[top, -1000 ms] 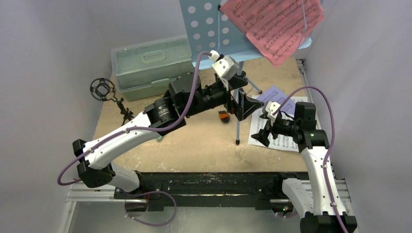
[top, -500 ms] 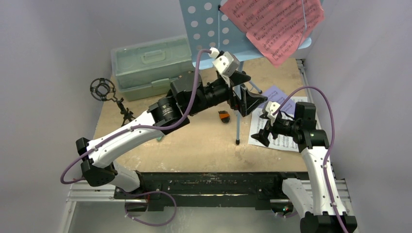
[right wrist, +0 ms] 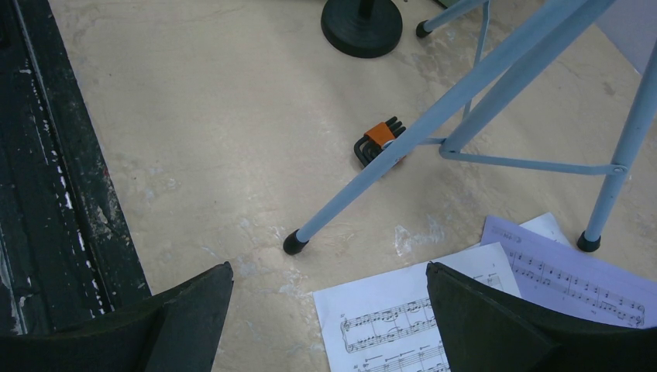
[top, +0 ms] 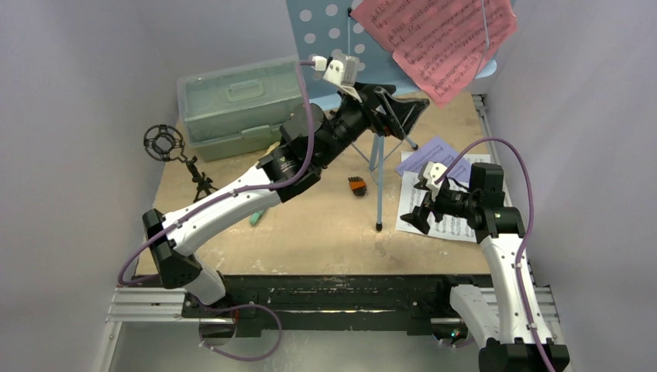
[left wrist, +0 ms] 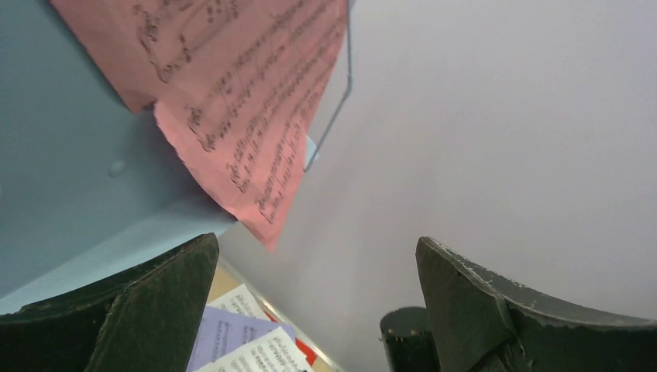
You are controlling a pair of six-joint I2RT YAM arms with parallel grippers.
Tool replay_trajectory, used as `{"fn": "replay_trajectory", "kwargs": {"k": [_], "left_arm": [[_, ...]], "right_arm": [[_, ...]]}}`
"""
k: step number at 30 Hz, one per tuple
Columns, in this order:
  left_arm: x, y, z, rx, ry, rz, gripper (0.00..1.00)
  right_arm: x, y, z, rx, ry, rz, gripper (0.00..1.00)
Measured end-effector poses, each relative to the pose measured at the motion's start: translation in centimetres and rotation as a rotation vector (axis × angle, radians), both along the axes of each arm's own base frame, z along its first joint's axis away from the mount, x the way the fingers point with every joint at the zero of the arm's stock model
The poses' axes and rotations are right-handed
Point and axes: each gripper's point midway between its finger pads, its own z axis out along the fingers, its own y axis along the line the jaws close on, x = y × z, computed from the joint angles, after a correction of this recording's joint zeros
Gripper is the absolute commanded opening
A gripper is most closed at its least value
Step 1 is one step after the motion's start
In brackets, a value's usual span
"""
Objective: Pack up the instrument practice props
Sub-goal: Pick up the sheet music from the music stand.
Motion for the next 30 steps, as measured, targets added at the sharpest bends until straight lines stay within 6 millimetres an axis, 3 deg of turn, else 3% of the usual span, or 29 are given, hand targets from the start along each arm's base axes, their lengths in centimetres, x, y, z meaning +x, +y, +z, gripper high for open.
{"fn": "replay_trajectory", "kwargs": {"k": [6,12,20,28,30], "left_arm": [[3.9,-1.2,-0.7,-0.099,0.066,0.031,0.94],[5.4,-2.6,-2.2,-0.148,0.129,0.033,0.82],[6.7,-2.9,-1.9,-0.252,0.149,0.062,0.74],[8.0,-4.1,-1.4,-0.309,0.136,0.074,0.53],[8.3,-4.3,-1.0,-0.319,0.124,0.08,0.29]], "right_arm": [[0.0,0.0,0.0,0.0,-0.001,0.0,0.99],[0.0,0.0,0.0,-0.001,-0.004,0.002,0.99],[0.0,0.0,0.1,-0.003,-0.01,0.003,0.99],[-0.1,0.0,0.2,-0.003,-0.014,0.004,0.99],[-0.1,0.0,0.2,-0.003,-0.014,0.004,0.99]]}}
